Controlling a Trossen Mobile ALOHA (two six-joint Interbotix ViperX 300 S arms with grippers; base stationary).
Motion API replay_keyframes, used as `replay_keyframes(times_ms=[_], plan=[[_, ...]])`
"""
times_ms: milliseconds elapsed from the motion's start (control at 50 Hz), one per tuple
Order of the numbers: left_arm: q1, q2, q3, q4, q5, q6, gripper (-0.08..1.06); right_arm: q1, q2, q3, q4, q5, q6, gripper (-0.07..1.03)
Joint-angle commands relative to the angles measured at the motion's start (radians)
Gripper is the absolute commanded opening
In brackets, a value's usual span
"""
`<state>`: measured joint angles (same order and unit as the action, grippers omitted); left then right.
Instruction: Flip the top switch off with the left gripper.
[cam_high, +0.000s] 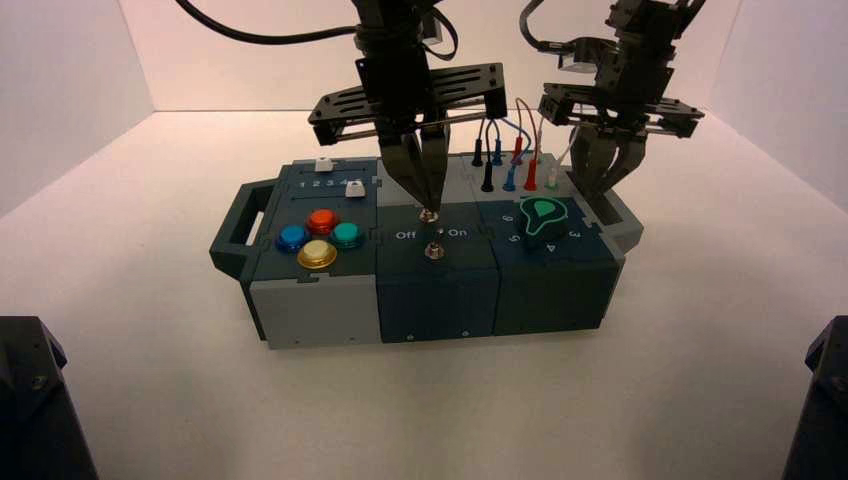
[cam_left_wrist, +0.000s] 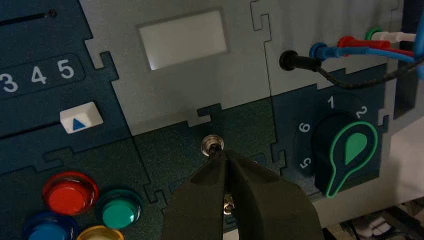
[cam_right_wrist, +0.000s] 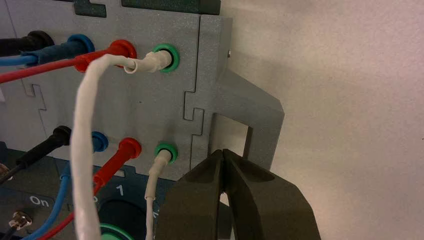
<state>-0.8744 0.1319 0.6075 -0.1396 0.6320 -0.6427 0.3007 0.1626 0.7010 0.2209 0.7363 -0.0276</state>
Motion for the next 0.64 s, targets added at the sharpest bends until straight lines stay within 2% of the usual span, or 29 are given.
replay_keyframes(times_ms=[20,220,420,640], plan=[[0.025,-0.034,0.003,0.012,0.012,-0.002,-0.03,0.015,0.054,0.014,-0.006,0.005,-0.017,-0.02],[0.021,-0.071,-0.011,0.012,0.026,-0.002,-0.03,0.018,0.058,0.014,-0.005,0.003,-0.017,-0.02],[0.014,-0.163,0.038,0.012,0.032,-0.008,-0.03,0.023,0.067,0.012,-0.005,0.009,-0.017,-0.02],[0.015,-0.17,0.051,0.015,0.031,-0.005,-0.03,0.029,0.078,0.006,-0.005,0.015,-0.018,-0.02]])
